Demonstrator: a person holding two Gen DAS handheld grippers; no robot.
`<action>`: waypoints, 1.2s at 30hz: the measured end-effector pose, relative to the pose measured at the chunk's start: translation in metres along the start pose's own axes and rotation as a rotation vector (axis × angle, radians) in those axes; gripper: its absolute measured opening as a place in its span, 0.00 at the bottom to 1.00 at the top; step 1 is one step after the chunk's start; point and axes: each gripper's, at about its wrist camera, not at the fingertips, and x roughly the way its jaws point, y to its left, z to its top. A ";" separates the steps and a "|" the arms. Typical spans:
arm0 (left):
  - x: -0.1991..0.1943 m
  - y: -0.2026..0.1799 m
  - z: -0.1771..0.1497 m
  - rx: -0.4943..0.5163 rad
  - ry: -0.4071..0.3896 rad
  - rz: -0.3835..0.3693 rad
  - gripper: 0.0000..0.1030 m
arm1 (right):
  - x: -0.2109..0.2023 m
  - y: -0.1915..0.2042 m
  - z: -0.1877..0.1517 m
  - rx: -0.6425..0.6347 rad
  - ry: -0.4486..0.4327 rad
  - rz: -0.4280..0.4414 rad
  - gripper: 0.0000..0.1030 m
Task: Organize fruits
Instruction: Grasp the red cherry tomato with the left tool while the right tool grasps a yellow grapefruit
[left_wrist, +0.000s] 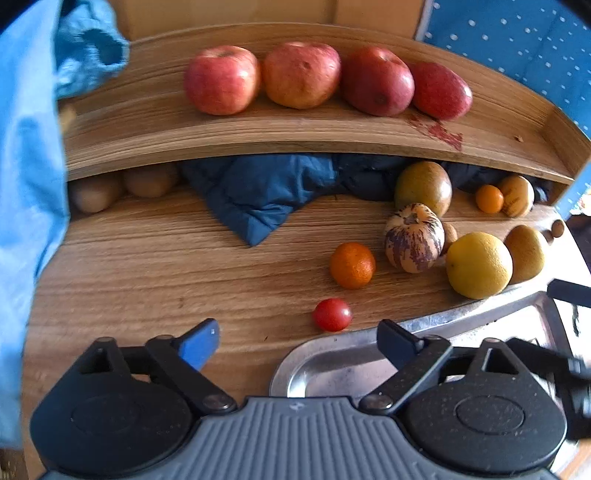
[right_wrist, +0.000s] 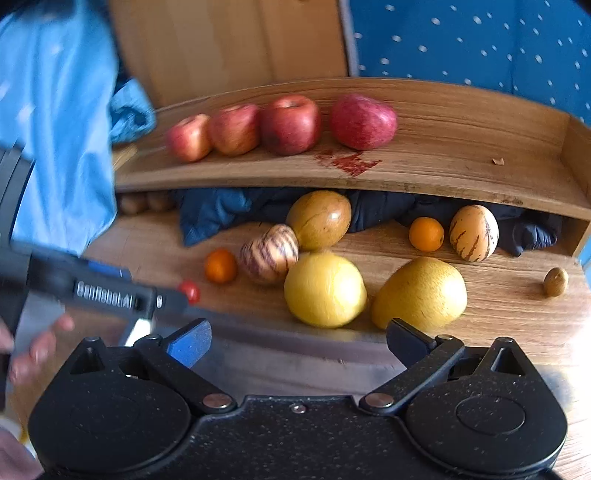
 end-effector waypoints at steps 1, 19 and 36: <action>0.002 0.000 0.002 0.016 0.001 -0.014 0.90 | 0.003 0.000 0.003 0.019 0.003 -0.007 0.97; 0.018 0.016 0.010 0.058 0.048 -0.268 0.43 | 0.044 0.000 0.025 0.199 0.068 -0.101 0.83; 0.023 0.017 0.014 0.045 0.046 -0.252 0.24 | 0.055 0.013 0.029 0.062 0.072 -0.232 0.63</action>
